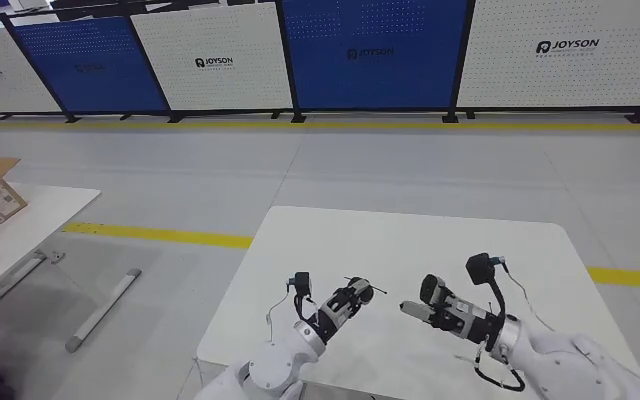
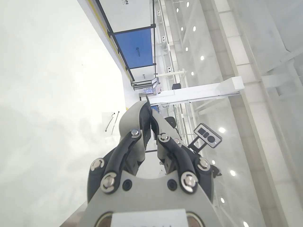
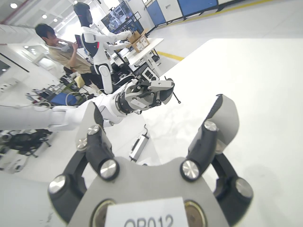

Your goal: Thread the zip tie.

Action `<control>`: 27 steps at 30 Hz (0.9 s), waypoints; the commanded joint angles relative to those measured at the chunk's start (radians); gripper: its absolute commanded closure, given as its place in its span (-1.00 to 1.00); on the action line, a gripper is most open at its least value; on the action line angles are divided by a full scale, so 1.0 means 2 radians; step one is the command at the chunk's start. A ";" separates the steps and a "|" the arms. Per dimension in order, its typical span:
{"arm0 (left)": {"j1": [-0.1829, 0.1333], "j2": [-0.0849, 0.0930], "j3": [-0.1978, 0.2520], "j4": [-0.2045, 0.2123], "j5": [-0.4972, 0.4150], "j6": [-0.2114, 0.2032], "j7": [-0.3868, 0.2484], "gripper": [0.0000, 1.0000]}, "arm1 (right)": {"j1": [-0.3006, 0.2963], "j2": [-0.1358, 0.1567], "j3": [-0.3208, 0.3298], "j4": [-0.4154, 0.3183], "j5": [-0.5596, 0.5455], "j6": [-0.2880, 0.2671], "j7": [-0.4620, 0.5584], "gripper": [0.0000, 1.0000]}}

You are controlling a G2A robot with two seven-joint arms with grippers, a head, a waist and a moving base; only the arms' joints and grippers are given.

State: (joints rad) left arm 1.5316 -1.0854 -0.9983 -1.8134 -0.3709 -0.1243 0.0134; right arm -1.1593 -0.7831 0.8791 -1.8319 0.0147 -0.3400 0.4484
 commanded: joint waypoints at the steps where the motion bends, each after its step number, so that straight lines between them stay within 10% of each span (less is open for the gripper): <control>1: 0.004 0.000 -0.003 -0.004 0.003 0.001 -0.001 1.00 | 0.005 -0.005 -0.006 0.015 0.039 0.000 0.027 -1.00; 27: -0.007 -0.006 0.002 0.007 -0.028 0.030 -0.044 1.00 | 0.056 -0.049 -0.034 0.115 0.161 0.000 0.197 -1.00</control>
State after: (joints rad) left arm 1.5185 -1.0962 -0.9943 -1.8007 -0.4279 -0.0642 -0.0763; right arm -1.0509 -0.8794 0.8108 -1.6078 0.3184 -0.3400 0.8321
